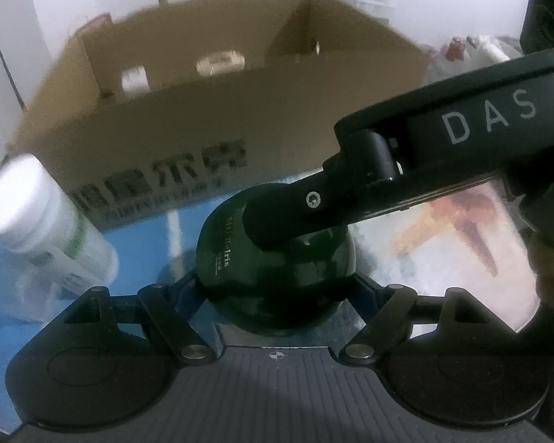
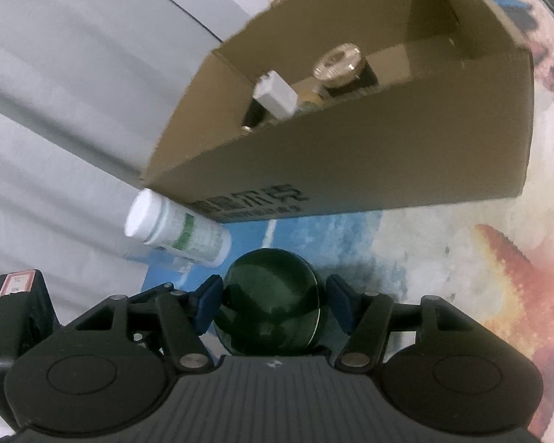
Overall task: Organize rigid objects
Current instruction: 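Lift the green compact with the right gripper and lower it into the box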
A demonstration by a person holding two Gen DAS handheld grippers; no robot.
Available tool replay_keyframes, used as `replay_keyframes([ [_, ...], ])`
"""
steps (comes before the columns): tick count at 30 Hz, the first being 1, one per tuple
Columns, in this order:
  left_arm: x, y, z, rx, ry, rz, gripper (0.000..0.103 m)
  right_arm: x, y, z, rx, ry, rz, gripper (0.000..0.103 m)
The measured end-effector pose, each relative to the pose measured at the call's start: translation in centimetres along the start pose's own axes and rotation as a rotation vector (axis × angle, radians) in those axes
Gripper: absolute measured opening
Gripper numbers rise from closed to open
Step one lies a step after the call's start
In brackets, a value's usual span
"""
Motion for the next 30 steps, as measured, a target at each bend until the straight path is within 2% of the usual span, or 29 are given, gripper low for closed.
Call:
replay_keyframes([
  [7, 3.1, 5.6, -0.2, 0.056, -0.009, 0.108, 0.080, 2.3, 4.0, -4.3, 0.025, 0.112, 0.090, 0.065],
  [9, 5.0, 5.0, 0.8, 0.067, -0.015, 0.142, 0.080, 3.4, 5.2, -5.5, 0.033, 0.149, 0.118, 0.065],
  [11, 6.6, 6.0, 0.6, 0.070, -0.007, 0.167, 0.080, 4.6, 6.1, -6.6, 0.034, 0.182, 0.142, 0.065],
  [15, 9.8, 5.6, 0.1, 0.065, 0.012, 0.182, 0.080, 7.5, 7.3, -8.2, 0.015, 0.243, 0.177, 0.065],
  [18, 11.8, 4.3, -0.6, 0.036, 0.040, 0.162, 0.080, 9.8, 7.4, -8.2, -0.007, 0.257, 0.175, 0.065],
  [22, 13.8, 1.8, -1.0, -0.004, 0.075, 0.105, 0.080, 13.2, 6.6, -6.4, -0.026, 0.218, 0.129, 0.065],
  [30, 14.4, -4.6, -1.6, -0.065, 0.156, -0.074, 0.080, 16.5, 2.3, -1.7, -0.087, 0.152, -0.051, 0.065],
])
Point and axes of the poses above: each gripper's, at about its wrist camera, not at the fingertips, and y roughly against the way its jaws point, z to its right, x to its top, the point moved 6 cm from there along -y, roughly the way its jaws point, and after that the axes turned 3 degrees about -x, right-handed, at the moved point
